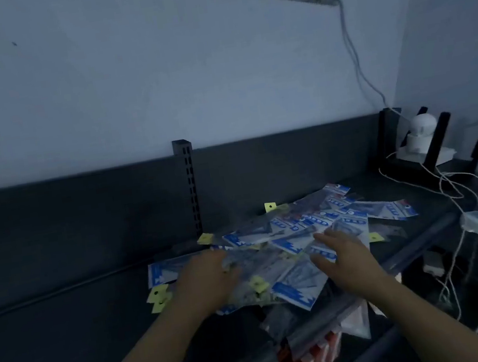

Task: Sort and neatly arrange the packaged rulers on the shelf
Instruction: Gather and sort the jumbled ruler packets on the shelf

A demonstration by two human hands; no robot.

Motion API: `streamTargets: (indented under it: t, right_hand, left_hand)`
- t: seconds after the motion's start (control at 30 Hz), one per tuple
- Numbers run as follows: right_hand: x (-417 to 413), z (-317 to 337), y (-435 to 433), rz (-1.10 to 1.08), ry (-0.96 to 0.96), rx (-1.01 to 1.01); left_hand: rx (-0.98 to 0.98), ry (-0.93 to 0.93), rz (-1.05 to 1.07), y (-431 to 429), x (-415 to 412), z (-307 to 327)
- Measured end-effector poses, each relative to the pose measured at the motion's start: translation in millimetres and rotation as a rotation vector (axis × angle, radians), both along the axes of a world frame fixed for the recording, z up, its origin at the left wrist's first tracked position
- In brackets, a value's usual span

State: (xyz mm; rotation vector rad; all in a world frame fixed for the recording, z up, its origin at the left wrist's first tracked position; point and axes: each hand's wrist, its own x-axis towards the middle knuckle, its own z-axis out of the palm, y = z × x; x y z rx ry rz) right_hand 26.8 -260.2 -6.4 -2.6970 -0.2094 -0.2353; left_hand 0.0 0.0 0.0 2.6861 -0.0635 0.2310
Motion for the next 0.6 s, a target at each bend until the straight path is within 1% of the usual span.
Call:
streamTargets:
  t: [0.2,0.27,0.33,0.43,0.47,0.57,0.6]
  right_hand:
    - [43.2,-29.7,-16.6,0.171,0.073,-0.112]
    - [47.8,-35.6,-16.6,0.209,0.054,-0.183]
    - [51.6,-42.6,-18.5,0.209,0.014,-0.213]
    - [55.6,-47.7,-19.8,0.224,-0.034,-0.181]
    - [55.8,-47.2,-19.8,0.226,-0.037,-0.17]
    - [55.6,-46.2,-18.8,0.23,-0.027,-0.118]
    - [56.1,-46.4,-17.1,0.256,-0.031,-0.081]
  left_hand:
    - [0.118,0.119,0.043,-26.6,29.6,-19.8]
    - [0.13,0.092,0.076,-28.4,35.2,-24.7]
    - [0.098,0.088,0.116,-28.7,39.4,-29.1]
    - [0.027,0.134,0.127,-28.1,40.2,-27.3]
    - [0.032,0.154,0.133,-25.9,39.6,-27.0]
    - [0.136,0.132,0.13,-17.9,37.6,-29.2]
    - [0.128,0.141,0.125,-16.1,35.6,-29.2]
